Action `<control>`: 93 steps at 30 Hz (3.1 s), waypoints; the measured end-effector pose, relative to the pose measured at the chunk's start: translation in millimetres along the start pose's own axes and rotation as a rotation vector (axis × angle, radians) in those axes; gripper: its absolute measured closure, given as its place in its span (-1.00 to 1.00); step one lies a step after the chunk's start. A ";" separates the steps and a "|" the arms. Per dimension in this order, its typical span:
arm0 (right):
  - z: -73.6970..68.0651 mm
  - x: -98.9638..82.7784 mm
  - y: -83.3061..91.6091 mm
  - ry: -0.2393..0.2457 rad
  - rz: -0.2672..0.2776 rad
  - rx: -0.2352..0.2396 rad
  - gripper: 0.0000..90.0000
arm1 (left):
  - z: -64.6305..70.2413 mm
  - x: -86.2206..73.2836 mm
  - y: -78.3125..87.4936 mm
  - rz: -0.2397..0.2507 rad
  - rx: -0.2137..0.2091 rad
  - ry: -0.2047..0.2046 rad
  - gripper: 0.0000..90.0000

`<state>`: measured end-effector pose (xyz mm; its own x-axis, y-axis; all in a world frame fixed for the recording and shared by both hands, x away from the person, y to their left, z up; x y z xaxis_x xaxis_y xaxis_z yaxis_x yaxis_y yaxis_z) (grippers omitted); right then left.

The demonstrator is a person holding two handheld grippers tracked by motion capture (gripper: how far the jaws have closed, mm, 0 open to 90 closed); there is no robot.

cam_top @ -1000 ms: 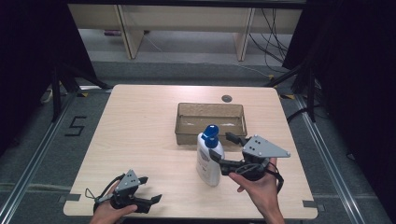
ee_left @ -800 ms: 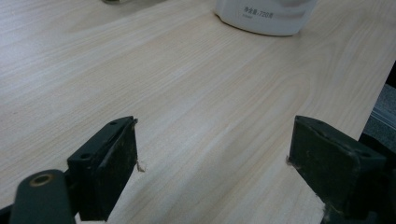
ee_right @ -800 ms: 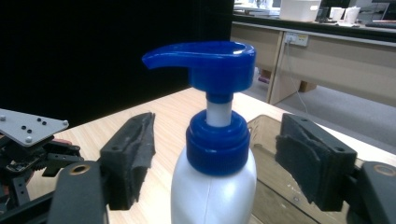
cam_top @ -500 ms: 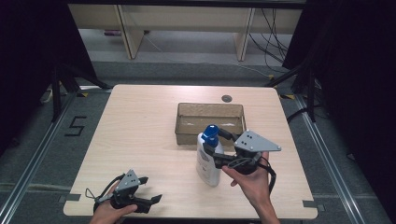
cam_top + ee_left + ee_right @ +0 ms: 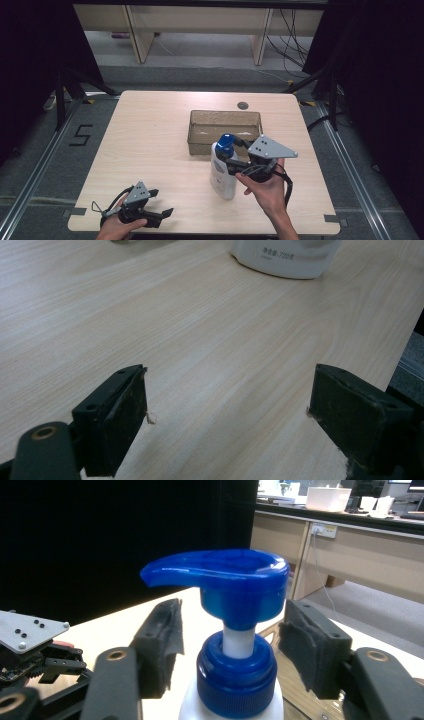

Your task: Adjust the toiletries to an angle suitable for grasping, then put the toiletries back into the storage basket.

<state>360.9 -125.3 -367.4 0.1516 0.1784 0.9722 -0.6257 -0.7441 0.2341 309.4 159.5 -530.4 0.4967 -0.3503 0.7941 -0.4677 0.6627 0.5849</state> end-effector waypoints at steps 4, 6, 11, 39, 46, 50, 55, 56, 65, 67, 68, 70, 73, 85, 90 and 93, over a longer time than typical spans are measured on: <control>3.2 0.0 -2.8 0.009 0.002 0.004 0.05 | -0.9 0.7 0.7 -0.001 0.010 0.000 -0.67; 1.8 -0.8 -4.7 -0.007 -0.010 0.004 0.10 | -0.8 0.8 0.5 0.000 0.009 0.001 -0.67; 2.6 0.6 -5.4 0.021 0.009 0.005 0.20 | -1.2 0.6 -1.2 -0.002 0.005 0.005 -0.67; 2.0 -2.4 -2.4 -0.001 0.077 -0.053 0.45 | 0.0 0.3 -0.1 -0.007 -0.001 -0.004 -0.67; 0.6 -1.3 -2.9 -0.011 0.060 -0.057 0.45 | 0.5 0.3 0.9 0.012 0.007 0.002 -0.67; 0.4 -0.9 -3.2 -0.030 0.062 -0.063 0.46 | 1.7 0.3 1.7 0.004 -0.002 0.003 -0.67; 5.6 1.2 -3.2 -0.045 0.066 -0.073 0.46 | 2.1 0.7 2.2 0.003 -0.008 0.006 -0.67; 5.9 1.5 -2.9 -0.047 0.060 -0.070 0.47 | 2.2 0.8 2.3 -0.001 -0.011 0.005 -0.67; 11.9 10.6 -0.7 -0.015 0.084 -0.090 0.47 | 2.7 0.7 2.0 0.002 -0.013 0.004 -0.67; 12.1 14.9 0.0 -0.009 0.098 -0.096 0.47 | 2.5 0.3 1.7 0.007 -0.010 0.004 -0.67; 12.8 17.2 0.0 -0.003 0.106 -0.098 0.47 | 2.1 0.0 2.0 0.000 -0.010 -0.001 -0.67; 12.2 18.9 0.1 -0.020 0.102 -0.088 0.47 | 2.2 0.1 2.0 0.001 -0.010 -0.001 -0.67; 16.0 26.7 -0.2 -0.006 0.130 -0.093 0.47 | 1.6 0.4 2.3 0.002 -0.008 0.000 -0.67; 25.3 46.0 1.3 -0.025 0.142 -0.092 0.47 | -0.7 0.4 3.6 0.000 -0.002 0.009 -0.67; 33.4 57.4 1.4 -0.041 0.146 -0.099 0.47 | 0.4 -0.1 1.9 0.009 0.000 0.012 -0.67; 37.6 63.2 0.7 -0.034 0.158 -0.104 0.47 | 0.3 0.2 2.4 0.004 -0.006 0.010 -0.67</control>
<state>398.8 -138.8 -305.8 0.0699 0.0415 0.9967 -0.7191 -0.6904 0.0792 308.1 160.8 -528.8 0.5020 -0.3412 0.7947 -0.4653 0.6680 0.5807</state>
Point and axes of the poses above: each handheld gripper's, and its own axes: y roughly backward along the jaws, x roughly out of its top, z roughly to its right, the point moved 4 cm from there along -y, roughly forward along the jaws, and after that the axes turned 1 degree about -z, right-handed, at the moved point
